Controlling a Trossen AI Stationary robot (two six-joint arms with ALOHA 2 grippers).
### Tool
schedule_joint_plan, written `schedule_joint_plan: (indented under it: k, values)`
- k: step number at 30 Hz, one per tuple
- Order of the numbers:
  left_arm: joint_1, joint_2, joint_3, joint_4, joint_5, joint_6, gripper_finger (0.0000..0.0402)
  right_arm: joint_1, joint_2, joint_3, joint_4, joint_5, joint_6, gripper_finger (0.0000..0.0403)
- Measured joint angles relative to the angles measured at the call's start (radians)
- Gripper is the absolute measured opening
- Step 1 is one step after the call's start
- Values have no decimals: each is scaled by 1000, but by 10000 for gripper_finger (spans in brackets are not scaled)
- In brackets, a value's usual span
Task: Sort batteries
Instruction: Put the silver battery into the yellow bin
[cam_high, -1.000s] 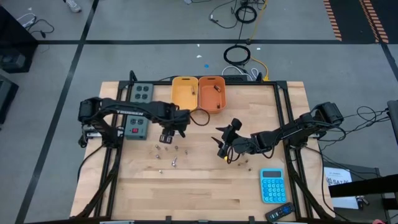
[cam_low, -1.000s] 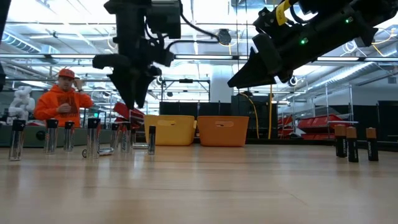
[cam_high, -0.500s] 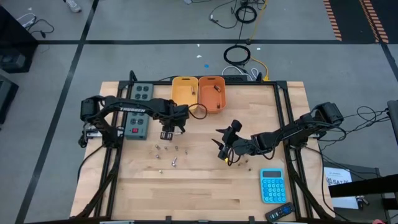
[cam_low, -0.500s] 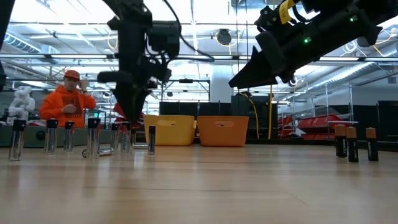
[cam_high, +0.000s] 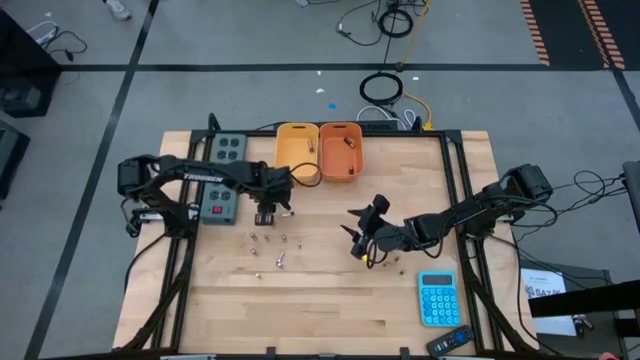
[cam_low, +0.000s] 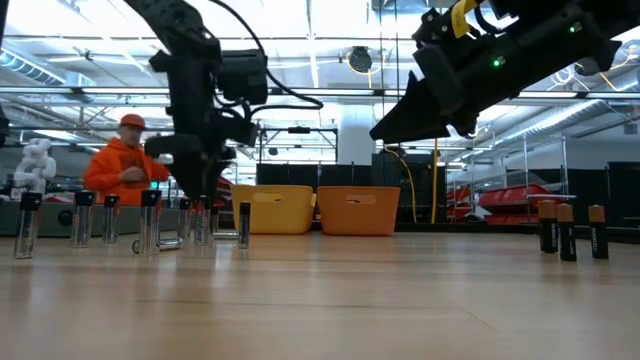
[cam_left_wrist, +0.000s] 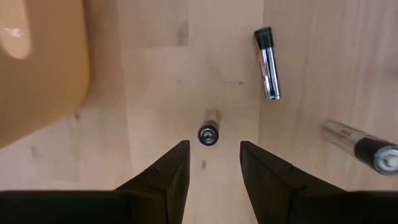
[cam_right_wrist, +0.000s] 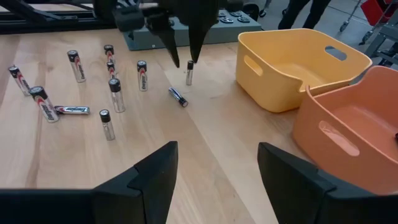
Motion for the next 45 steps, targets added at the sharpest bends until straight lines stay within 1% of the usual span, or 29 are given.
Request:
schedule_joint_plan:
  k: [7,10,17,19,21,24,26,28,30,32,37,39,41,43,45]
  values:
    - [0,0,-61,96,10,-25,150,1,0,0,6,0,0,212]
    - [1,0,-68,139,4,-31,150,1,0,0,6,0,-2,212]
    - [19,0,-70,164,15,-35,147,1,0,0,6,0,-2,212]
    - [23,0,-70,177,19,-35,133,1,0,0,6,0,-2,212]
    - [28,0,-70,180,44,-34,107,1,0,0,6,0,-5,212]
    - [36,0,-70,177,91,-26,40,1,0,0,6,0,-6,212]
    - [38,0,-70,180,117,-18,35,1,0,0,6,0,-6,212]
    - [37,0,-70,180,122,-15,35,1,0,0,6,0,-6,212]
    - [37,-5,-54,146,126,-7,35,1,0,0,6,0,-6,212]
    - [38,-27,-11,113,126,0,35,1,0,0,6,0,-6,212]
    - [56,-164,117,158,125,43,35,0,0,0,6,3,-7,212]
    - [85,-222,140,213,114,45,35,0,0,0,5,3,-6,212]
    - [128,-270,141,269,65,47,35,1,0,0,2,3,-6,212]
    - [181,-288,142,286,-15,52,35,0,0,0,3,3,-6,212]
    - [239,-280,141,270,-47,56,53,1,0,0,4,3,-8,212]
